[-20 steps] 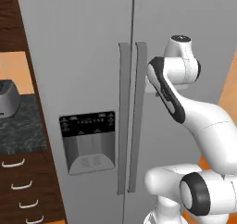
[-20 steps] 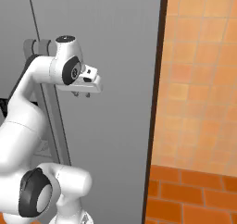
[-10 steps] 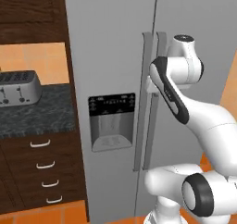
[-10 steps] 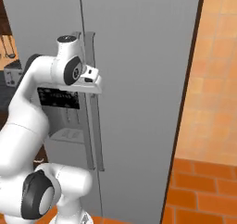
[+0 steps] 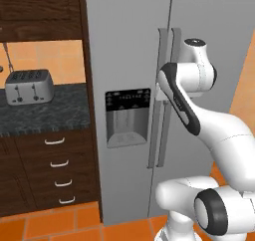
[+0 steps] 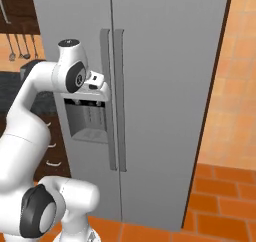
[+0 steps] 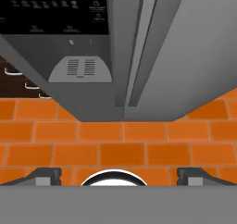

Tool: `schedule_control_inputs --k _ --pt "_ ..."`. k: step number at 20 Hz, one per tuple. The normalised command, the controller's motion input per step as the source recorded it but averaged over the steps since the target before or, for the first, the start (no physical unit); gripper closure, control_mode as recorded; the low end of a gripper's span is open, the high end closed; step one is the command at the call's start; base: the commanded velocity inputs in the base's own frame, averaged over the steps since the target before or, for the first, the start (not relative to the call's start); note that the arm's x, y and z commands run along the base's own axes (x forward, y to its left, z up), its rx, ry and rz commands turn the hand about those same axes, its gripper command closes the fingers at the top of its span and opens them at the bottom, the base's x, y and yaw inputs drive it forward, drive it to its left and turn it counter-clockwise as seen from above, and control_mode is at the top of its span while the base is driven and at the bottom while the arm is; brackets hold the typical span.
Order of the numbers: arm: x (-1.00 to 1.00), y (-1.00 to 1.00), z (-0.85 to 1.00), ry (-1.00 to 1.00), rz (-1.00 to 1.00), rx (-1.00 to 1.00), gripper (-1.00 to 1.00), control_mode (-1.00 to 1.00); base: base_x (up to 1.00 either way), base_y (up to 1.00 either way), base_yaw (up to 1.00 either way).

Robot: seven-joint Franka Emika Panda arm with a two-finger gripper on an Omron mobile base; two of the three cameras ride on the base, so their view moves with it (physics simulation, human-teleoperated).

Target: Take the strawberry from the fridge and place it on top of the pancake, located on the dining counter.

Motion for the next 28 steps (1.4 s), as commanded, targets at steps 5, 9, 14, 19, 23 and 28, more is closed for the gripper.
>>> schedule_control_inputs --k 5,9,14,19,23,28 --pt "0.00 0.00 0.00 0.00 0.00 0.00 -1.00 1.00 -0.04 -0.35 0.03" --pt "0.00 0.00 0.00 0.00 0.00 0.00 -1.00 1.00 0.00 -0.21 0.06" --pt "0.00 0.00 0.00 0.00 0.00 0.00 -1.00 1.00 0.00 -0.30 0.05" --pt "0.00 0.00 0.00 0.00 0.00 0.00 -1.00 1.00 0.02 -0.49 0.01" --pt "0.00 0.00 0.00 0.00 0.00 0.00 -1.00 1.00 0.00 0.14 0.00" --pt "0.12 0.02 -0.22 -0.01 0.03 -0.07 -1.00 -1.00 0.00 0.07 0.00"
